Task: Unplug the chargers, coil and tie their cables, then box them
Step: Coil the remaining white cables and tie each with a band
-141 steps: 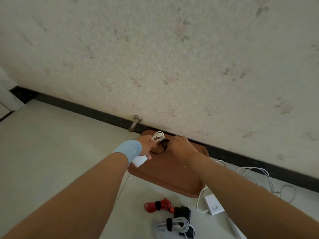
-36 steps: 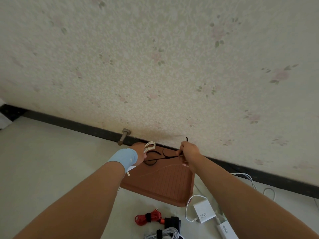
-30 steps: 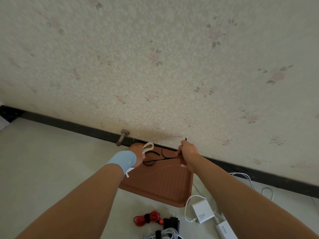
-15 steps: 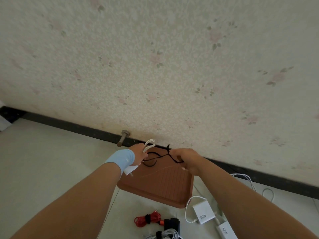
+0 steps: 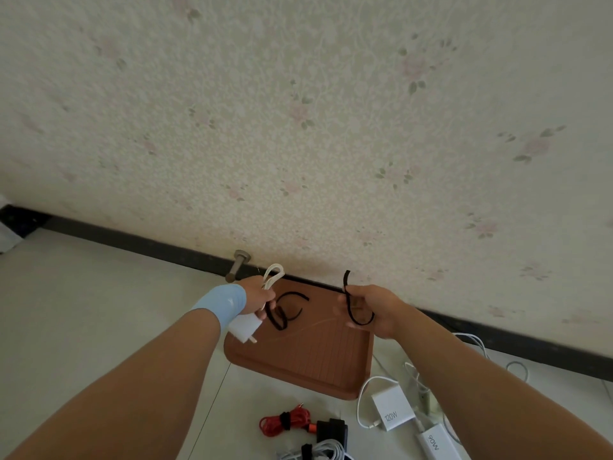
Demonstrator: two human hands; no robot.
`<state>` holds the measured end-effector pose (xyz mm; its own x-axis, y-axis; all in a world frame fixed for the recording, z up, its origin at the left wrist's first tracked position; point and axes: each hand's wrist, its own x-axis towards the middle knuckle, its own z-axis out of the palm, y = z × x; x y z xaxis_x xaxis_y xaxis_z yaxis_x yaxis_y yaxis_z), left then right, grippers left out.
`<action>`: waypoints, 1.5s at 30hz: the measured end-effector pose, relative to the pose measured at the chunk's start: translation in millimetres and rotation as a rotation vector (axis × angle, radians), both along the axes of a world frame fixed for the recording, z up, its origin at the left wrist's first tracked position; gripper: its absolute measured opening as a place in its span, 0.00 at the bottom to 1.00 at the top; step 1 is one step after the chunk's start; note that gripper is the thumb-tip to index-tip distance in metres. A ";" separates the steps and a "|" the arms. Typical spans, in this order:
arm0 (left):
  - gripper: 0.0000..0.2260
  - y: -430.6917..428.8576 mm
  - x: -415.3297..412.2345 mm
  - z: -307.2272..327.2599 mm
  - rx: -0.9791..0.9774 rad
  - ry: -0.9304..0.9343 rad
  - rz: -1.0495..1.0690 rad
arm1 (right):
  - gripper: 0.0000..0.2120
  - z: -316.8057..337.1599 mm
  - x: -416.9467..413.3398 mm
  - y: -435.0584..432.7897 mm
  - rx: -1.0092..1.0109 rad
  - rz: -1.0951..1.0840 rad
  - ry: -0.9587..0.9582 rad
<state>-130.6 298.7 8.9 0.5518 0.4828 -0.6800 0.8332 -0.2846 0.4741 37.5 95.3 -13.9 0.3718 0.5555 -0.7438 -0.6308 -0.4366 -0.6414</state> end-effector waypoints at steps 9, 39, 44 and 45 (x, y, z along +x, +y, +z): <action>0.15 -16.4 18.9 20.3 -0.323 -0.253 0.279 | 0.05 12.9 -6.7 11.4 0.052 0.154 -0.140; 0.04 -170.6 -45.3 283.7 -0.431 -0.782 0.053 | 0.11 327.8 -71.6 -128.7 0.308 0.393 -0.728; 0.07 -205.0 -48.9 296.4 -0.474 -0.754 0.001 | 0.04 338.8 -92.0 -176.2 0.331 0.267 -0.724; 0.07 -212.7 -47.2 299.0 -0.445 -0.742 -0.006 | 0.03 340.1 -92.7 -181.3 0.349 0.224 -0.724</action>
